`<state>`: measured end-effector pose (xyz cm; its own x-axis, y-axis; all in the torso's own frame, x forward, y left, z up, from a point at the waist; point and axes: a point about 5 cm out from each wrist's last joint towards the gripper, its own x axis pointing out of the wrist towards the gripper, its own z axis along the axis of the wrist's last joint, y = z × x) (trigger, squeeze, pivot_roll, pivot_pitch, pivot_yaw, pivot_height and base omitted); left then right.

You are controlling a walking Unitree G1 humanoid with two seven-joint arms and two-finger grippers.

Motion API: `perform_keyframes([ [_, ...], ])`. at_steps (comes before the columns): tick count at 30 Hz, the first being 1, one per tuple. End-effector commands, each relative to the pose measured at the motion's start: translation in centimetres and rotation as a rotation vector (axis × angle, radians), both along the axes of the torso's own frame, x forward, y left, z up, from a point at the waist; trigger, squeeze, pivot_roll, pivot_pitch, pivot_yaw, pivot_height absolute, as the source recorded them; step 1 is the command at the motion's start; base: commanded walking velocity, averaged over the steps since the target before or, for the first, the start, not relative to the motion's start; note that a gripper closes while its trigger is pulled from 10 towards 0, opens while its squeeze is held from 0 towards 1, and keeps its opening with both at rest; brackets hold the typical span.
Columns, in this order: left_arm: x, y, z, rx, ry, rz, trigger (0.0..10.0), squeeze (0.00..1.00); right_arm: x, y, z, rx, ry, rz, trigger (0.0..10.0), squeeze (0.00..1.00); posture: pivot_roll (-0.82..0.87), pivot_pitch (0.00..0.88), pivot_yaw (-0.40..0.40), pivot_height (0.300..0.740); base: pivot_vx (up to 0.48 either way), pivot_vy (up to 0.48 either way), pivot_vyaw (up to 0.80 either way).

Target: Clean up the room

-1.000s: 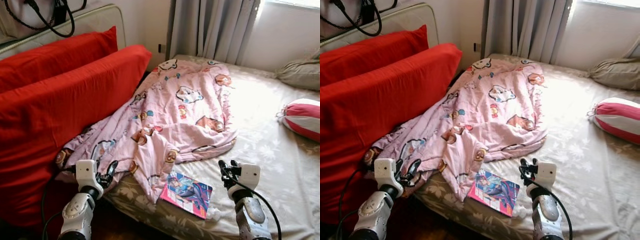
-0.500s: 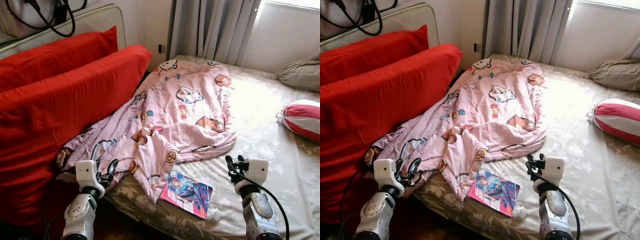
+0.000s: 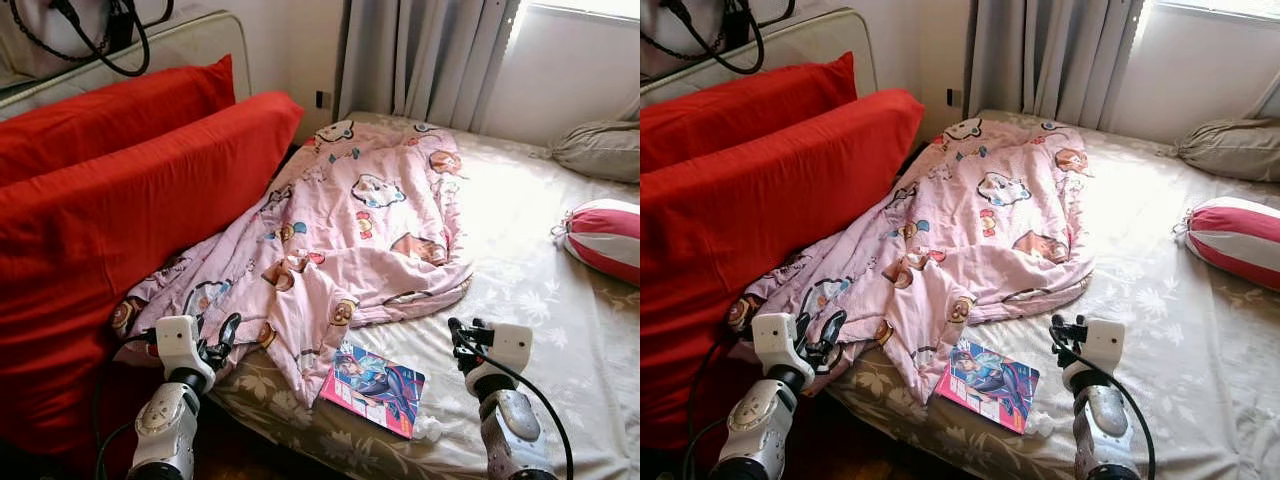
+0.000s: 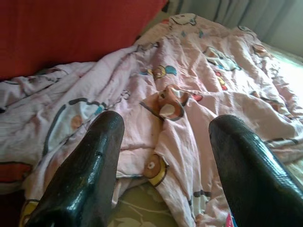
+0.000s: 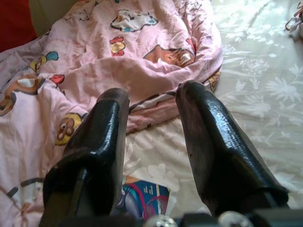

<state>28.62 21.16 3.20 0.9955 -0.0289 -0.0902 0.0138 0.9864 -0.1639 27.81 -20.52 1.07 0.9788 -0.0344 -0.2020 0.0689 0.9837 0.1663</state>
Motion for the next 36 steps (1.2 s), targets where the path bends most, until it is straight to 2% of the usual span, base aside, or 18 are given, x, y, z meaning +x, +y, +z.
perform_keyframes([
  [1,0.0,0.1,0.2,-0.005,-0.006,0.013,10.0,0.0,-0.3,-0.1,-0.3,0.002,0.015,-0.004,10.0,0.0,0.01,0.0,-0.04,0.68,0.0,0.0,0.0],
  [6,0.6,0.3,0.8,-0.032,-0.02,0.018,10.0,0.0,-0.3,-0.2,-0.3,-0.012,0.019,0.01,10.0,0.0,0.01,0.002,-0.049,0.645,0.0,0.0,0.0],
  [10,0.7,0.5,1.0,-0.023,-0.024,0.021,10.0,0.0,-0.3,-0.4,-0.1,-0.017,-0.005,0.019,10.0,0.0,0.01,0.002,-0.053,0.645,0.0,0.0,0.0],
  [18,0.7,0.9,1.0,-0.013,-0.013,0.023,10.0,0.0,-0.5,-0.4,-0.3,-0.019,0.015,0.015,10.0,0.0,0.01,0.004,-0.057,0.645,0.0,0.0,0.0],
  [28,1.0,0.5,0.9,0.008,0.015,-0.001,10.0,0.0,-0.3,-0.6,-0.1,-0.019,0.019,0.01,10.0,0.0,0.01,0.011,-0.069,0.645,0.0,0.0,0.0],
  [36,1.0,0.1,0.9,-0.018,0.01,-0.003,10.0,0.0,-0.1,-0.6,-0.2,-0.025,0.048,0.035,10.0,0.0,0.01,0.028,-0.078,0.645,0.0,0.0,0.0],
])
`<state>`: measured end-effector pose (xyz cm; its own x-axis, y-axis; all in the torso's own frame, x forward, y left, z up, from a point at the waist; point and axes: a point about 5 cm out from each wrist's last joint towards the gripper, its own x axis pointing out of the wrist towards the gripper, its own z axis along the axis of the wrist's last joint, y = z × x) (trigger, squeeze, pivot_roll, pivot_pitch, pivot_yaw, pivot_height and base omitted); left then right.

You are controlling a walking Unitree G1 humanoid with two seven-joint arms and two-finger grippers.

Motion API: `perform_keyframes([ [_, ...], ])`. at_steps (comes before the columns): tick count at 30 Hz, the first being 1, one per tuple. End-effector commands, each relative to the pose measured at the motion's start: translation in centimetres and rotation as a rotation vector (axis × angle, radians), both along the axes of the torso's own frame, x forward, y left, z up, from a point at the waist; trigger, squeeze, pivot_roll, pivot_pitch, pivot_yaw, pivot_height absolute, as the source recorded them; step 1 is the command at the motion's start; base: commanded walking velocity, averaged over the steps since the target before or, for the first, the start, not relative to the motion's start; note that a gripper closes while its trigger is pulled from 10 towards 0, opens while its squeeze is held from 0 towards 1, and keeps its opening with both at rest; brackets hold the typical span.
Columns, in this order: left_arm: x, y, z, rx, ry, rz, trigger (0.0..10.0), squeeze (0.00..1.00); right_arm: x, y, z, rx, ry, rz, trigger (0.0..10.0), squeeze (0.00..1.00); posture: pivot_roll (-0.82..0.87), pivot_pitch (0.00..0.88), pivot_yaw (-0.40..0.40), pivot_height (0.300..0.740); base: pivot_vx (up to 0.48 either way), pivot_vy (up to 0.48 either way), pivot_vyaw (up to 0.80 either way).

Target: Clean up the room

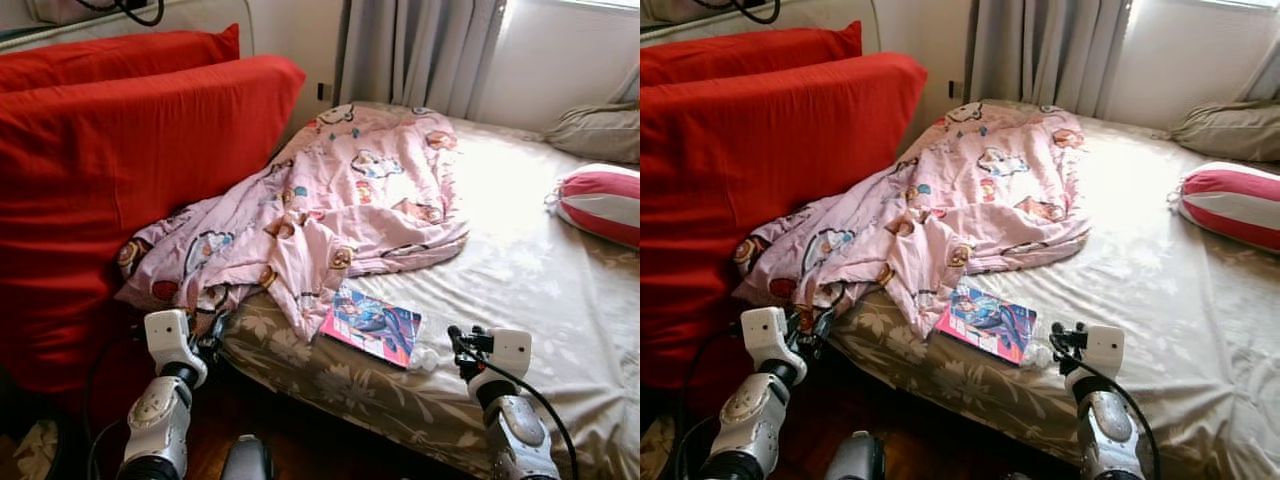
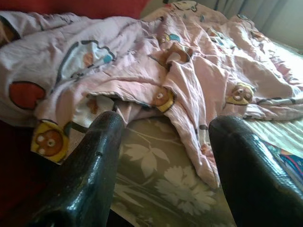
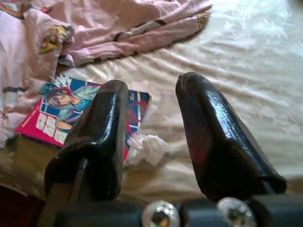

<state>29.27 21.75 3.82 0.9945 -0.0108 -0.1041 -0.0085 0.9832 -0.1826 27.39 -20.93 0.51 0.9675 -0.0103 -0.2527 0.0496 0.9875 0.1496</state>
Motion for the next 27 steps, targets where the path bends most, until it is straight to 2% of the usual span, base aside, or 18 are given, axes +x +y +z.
perform_keyframes([
  [1,0.31,-0.48,0.25,0.001,-0.003,-0.024,10.0,0.0,0.35,-0.17,0.3,-0.008,-0.001,0.009,10.0,0.0,0.01,0.028,-0.078,0.64,0.0,0.0,0.0],
  [15,-0.09,-0.44,0.03,0.02,0.01,-0.046,10.0,0.0,-0.08,0.48,-0.15,-0.013,0.009,0.042,10.0,0.0,0.0,0.034,-0.052,0.631,0.0,0.0,0.0],
  [27,0.25,-0.6,0.17,0.025,0.019,-0.059,10.0,0.0,-0.18,0.65,-0.5,-0.001,0.034,0.027,10.0,0.0,0.0,0.022,-0.037,0.616,0.0,0.0,0.0],
])
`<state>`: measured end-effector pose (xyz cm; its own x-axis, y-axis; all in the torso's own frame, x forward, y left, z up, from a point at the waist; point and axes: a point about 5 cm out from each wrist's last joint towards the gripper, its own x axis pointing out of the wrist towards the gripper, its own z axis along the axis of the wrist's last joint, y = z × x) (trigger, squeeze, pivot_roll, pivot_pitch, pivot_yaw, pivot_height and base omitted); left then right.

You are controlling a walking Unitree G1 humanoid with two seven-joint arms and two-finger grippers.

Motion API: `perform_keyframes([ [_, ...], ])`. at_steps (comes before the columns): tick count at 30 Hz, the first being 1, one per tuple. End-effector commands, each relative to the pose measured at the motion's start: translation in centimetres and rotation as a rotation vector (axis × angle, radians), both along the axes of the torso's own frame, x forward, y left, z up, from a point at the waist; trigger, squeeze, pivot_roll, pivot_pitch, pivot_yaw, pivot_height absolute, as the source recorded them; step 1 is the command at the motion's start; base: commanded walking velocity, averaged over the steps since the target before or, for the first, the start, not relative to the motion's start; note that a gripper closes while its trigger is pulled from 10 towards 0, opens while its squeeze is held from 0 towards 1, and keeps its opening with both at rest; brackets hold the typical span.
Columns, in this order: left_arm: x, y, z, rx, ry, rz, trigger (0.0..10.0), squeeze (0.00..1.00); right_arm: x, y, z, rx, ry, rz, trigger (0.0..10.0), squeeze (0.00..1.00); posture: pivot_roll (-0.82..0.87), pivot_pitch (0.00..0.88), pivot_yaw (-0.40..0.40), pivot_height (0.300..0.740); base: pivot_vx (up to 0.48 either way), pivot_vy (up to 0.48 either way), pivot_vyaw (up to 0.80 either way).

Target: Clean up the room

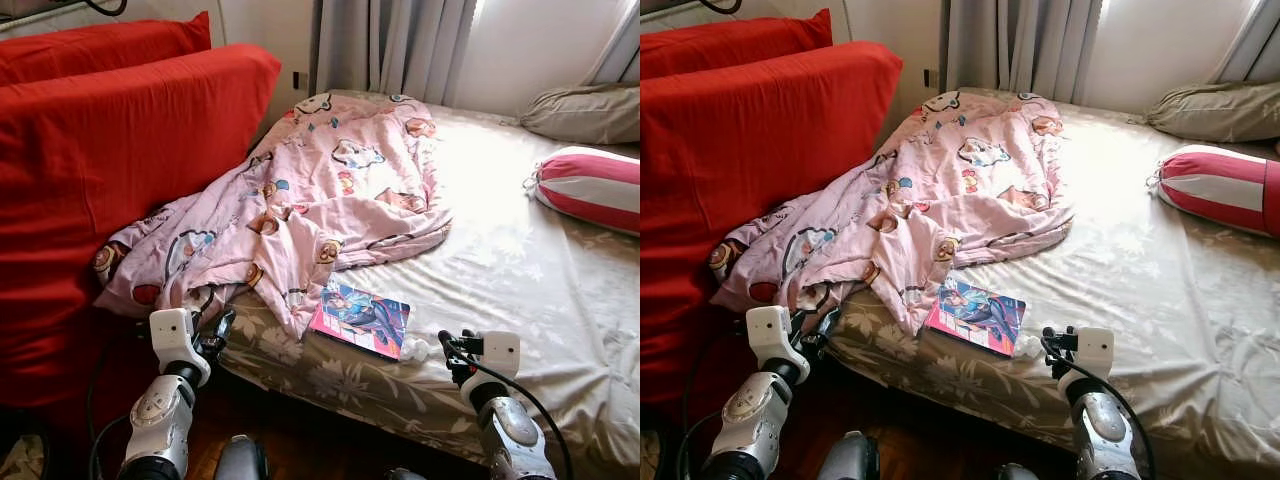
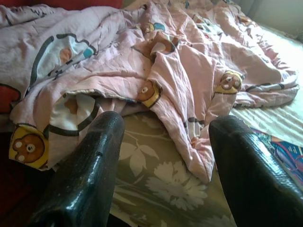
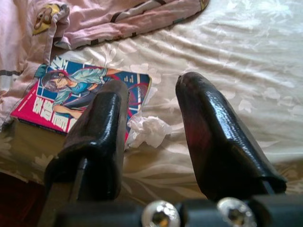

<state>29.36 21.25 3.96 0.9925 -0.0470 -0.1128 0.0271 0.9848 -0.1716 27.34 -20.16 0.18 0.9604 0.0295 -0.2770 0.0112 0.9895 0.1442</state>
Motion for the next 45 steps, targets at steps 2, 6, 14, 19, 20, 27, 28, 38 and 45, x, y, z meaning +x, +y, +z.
perform_keyframes([
  [2,0.2,-0.1,0.1,0.007,0.007,-0.022,10.0,0.0,-0.1,-0.1,-0.1,0.008,0.005,-0.015,10.0,0.0,-0.01,0.024,-0.038,0.616,0.0,0.0,0.0],
  [6,0.1,-0.2,0.0,0.014,0.014,-0.026,10.0,0.0,-0.1,0.2,-0.1,0.014,0.001,-0.004,10.0,0.0,0.0,0.032,-0.039,0.616,0.0,0.0,0.0],
  [14,0.1,-0.2,0.0,0.012,0.016,-0.028,10.0,0.0,-0.4,0.4,-0.5,0.017,0.02,-0.005,10.0,0.0,0.01,0.048,-0.041,0.616,0.255,0.0,0.0],
  [19,0.2,-0.3,0.0,0.012,0.017,-0.031,10.0,0.0,-0.4,0.3,-0.5,0.003,0.021,0.013,10.0,0.0,0.01,0.056,-0.043,0.616,0.329,0.0,0.0],
  [20,0.1,-0.3,0.0,0.018,0.019,-0.034,10.0,0.0,-0.4,0.3,-0.5,-0.001,0.02,0.014,10.0,0.0,0.01,0.058,-0.04,0.616,0.341,0.0,0.0],
  [27,0.1,-0.2,0.0,0.019,0.017,-0.026,10.0,0.0,-0.4,0.9,-0.5,0.002,0.019,0.033,10.0,0.0,0.02,0.066,-0.04,0.616,0.349,0.0,0.19],
  [28,0.1,-0.1,0.0,0.018,0.016,-0.025,10.0,0.0,-0.4,0.9,-0.5,0.015,0.02,0.023,10.0,0.0,0.03,0.069,-0.04,0.616,0.356,0.0,0.0],
  [38,-0.1,0.1,0.0,0.027,0.019,-0.028,10.0,0.0,-0.3,0.6,-0.7,0.033,0.036,-0.031,10.0,0.0,0.03,0.09,-0.025,0.616,0.358,0.0,0.0],
  [45,-0.1,0.1,0.2,0.034,0.018,-0.031,10.0,0.0,-0.6,0.2,-1.1,0.035,0.069,-0.062,10.0,0.0,0.03,0.111,-0.02,0.616,0.096,0.0,0.0],
])
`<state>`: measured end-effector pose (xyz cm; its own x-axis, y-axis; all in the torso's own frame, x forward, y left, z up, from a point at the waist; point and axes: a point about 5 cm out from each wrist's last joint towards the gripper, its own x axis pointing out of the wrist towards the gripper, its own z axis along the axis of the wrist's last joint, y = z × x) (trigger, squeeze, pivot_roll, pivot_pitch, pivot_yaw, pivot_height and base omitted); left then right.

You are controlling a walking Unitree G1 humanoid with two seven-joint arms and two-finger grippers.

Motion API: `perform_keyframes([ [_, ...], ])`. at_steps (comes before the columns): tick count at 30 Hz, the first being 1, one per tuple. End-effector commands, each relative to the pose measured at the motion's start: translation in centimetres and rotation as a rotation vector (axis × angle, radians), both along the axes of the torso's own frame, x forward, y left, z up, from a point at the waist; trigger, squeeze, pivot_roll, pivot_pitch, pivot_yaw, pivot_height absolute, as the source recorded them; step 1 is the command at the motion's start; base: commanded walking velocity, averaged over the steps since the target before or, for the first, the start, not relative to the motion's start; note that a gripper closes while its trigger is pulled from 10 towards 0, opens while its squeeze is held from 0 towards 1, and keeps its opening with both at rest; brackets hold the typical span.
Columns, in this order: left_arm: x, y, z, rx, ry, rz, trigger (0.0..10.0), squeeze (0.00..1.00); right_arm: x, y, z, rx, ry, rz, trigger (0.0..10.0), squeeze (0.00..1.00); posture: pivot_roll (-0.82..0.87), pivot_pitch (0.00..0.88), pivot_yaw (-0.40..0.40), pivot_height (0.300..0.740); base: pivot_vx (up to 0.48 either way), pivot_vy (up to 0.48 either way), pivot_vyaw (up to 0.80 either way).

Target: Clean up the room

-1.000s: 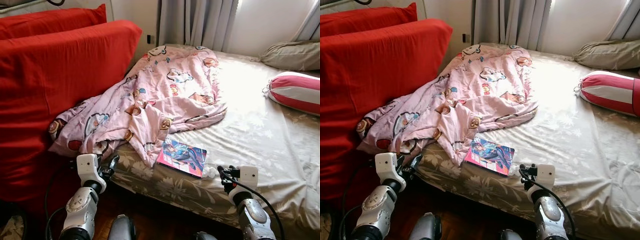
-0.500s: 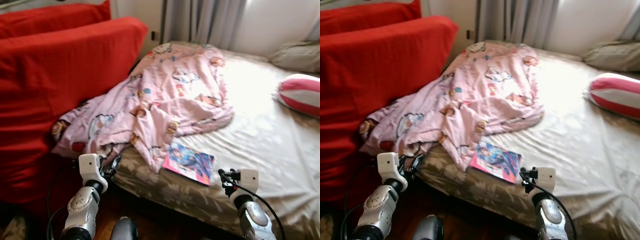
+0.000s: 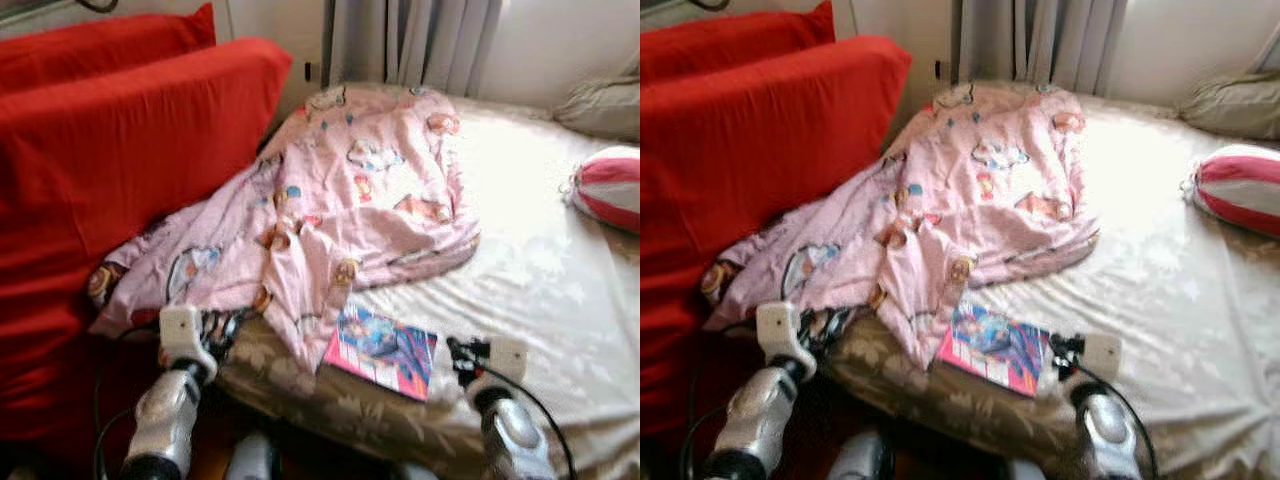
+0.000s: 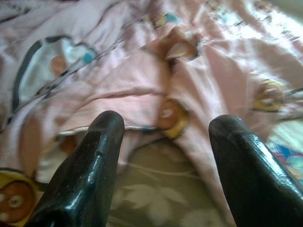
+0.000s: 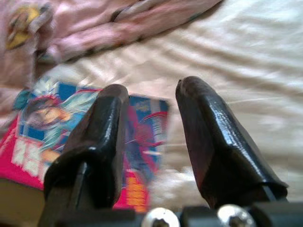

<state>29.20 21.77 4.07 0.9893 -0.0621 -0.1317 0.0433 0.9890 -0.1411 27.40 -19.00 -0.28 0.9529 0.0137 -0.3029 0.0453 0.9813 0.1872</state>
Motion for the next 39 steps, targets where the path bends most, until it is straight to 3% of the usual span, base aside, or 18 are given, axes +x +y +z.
perform_keyframes([
  [1,-0.1,-0.4,0.0,0.001,0.003,-0.017,10.0,0.0,-0.7,-1.3,-0.7,-0.012,0.059,-0.044,10.0,0.0,0.04,0.12,-0.018,0.616,0.0,0.0,0.0],
  [9,-0.4,-0.1,-0.1,0.008,0.011,-0.02,10.0,0.0,0.1,-2.7,-0.3,0.042,0.078,-0.162,10.0,0.0,0.05,0.137,-0.013,0.616,0.0,0.0,0.0],
  [18,0.0,-0.4,0.3,0.002,0.001,-0.022,10.0,0.0,0.4,-2.0,-0.3,-0.003,0.108,-0.111,10.0,0.0,0.05,0.155,-0.018,0.616,0.171,0.0,0.0],
  [28,-0.4,-0.2,0.6,0.014,-0.004,-0.035,10.0,0.0,1.8,-3.0,1.0,-0.06,0.112,-0.051,10.0,0.0,0.06,0.205,-0.009,0.616,0.18,0.0,0.0],
  [38,-0.6,0.5,1.2,0.026,-0.014,-0.018,10.0,0.0,3.8,-3.4,2.7,-0.297,0.171,0.117,10.0,0.0,0.08,0.219,0.0,0.616,0.0,0.0,0.0],
  [39,-0.7,0.6,1.3,0.026,-0.016,-0.018,10.0,0.0,4.0,-3.6,3.0,-0.334,0.191,0.144,10.0,0.13,0.08,0.216,0.002,0.616,0.0,0.0,0.0],
])
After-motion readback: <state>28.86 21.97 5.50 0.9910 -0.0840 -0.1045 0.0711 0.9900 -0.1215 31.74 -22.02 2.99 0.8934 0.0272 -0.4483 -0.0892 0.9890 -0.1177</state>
